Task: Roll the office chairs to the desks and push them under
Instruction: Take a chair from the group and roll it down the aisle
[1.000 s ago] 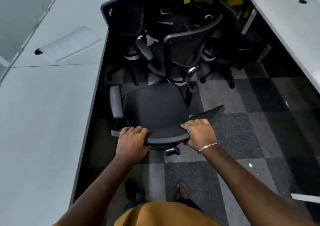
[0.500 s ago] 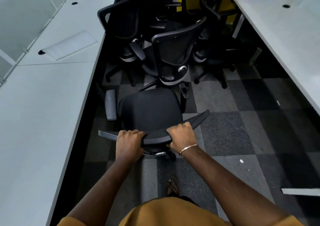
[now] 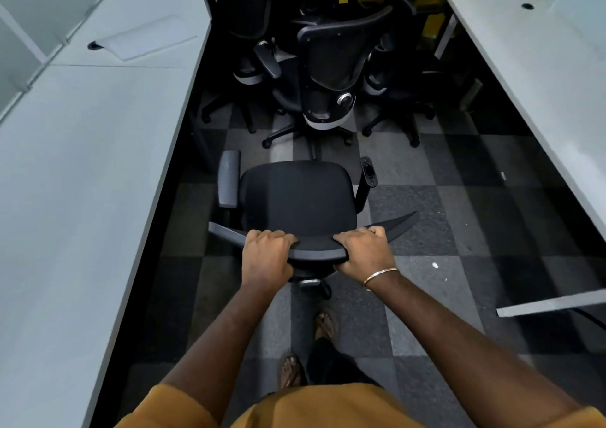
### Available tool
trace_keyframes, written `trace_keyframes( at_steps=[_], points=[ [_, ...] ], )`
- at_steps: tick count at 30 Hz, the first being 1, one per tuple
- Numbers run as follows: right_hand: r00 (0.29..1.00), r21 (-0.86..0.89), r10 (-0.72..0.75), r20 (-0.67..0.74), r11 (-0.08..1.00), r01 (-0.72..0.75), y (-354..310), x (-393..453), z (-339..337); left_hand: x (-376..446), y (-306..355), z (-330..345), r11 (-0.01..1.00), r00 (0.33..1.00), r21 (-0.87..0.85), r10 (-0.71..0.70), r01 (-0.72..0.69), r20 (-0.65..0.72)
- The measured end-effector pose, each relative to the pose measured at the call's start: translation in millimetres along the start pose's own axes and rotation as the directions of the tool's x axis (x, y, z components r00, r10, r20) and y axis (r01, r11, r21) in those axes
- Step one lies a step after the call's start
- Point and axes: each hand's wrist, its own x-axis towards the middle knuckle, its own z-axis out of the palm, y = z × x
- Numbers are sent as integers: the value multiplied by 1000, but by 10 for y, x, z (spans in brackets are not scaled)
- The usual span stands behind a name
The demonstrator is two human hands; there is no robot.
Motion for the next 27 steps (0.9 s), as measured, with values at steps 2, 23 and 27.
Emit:
trace_keyframes(
  at_steps=[2,23,27],
  points=[
    [1000,27,4,8,1000,-4,-83,-281,7,-255,34,26,1000,1000,5,14,-14,-16],
    [999,17,-37,22,999,37,295,-3254,387,-3095,1397,285,996,996,14,-90,90,-7],
    [999,17,-36,29,999,36,294,-3843,459,-3641,1639,323,993,993,25,-115,114,22]
  ],
)
